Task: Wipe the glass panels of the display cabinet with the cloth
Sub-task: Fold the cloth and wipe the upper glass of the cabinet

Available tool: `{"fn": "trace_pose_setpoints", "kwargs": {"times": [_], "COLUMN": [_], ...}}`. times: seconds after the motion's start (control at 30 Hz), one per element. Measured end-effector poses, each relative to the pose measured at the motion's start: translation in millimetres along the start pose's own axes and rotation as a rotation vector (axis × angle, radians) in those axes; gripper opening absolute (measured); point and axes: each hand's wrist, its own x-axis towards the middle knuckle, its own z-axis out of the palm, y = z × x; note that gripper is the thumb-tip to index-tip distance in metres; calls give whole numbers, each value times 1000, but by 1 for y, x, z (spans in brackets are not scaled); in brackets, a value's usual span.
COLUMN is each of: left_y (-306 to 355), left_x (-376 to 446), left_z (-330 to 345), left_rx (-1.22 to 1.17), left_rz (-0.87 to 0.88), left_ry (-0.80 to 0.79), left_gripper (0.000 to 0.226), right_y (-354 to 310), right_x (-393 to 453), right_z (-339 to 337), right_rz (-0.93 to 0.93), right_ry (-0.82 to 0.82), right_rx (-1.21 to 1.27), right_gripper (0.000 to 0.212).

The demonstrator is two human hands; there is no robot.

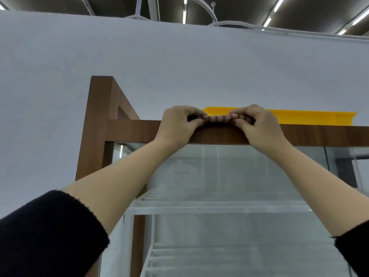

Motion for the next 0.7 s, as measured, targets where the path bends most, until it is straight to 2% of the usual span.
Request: {"fn": "trace_pose_setpoints", "kwargs": {"times": [0.13, 0.23, 0.4, 0.57, 0.7], "left_y": [-6, -13, -30, -60, -83], "left_x": [-13, -24, -51, -84, -94], "left_z": [-14, -26, -49, -71, -87], "left_rx": [40, 82, 246, 441, 500], "left_rz": [112, 202, 394, 476, 554], "left_ry": [8, -8, -156, -422, -490], "left_gripper": [18, 20, 22, 26, 28], "right_y": [-8, -12, -26, -46, -65], "right_x": [-12, -25, -59, -118, -128], "right_z": [0, 6, 35, 86, 109], "right_rz": [-150, -285, -454, -433, -323], "right_ry": [-100, -97, -138, -285, -224], "right_rx": [-131, -181, -249, -156, -120], "right_gripper": [24, 25, 25, 25, 40]}}
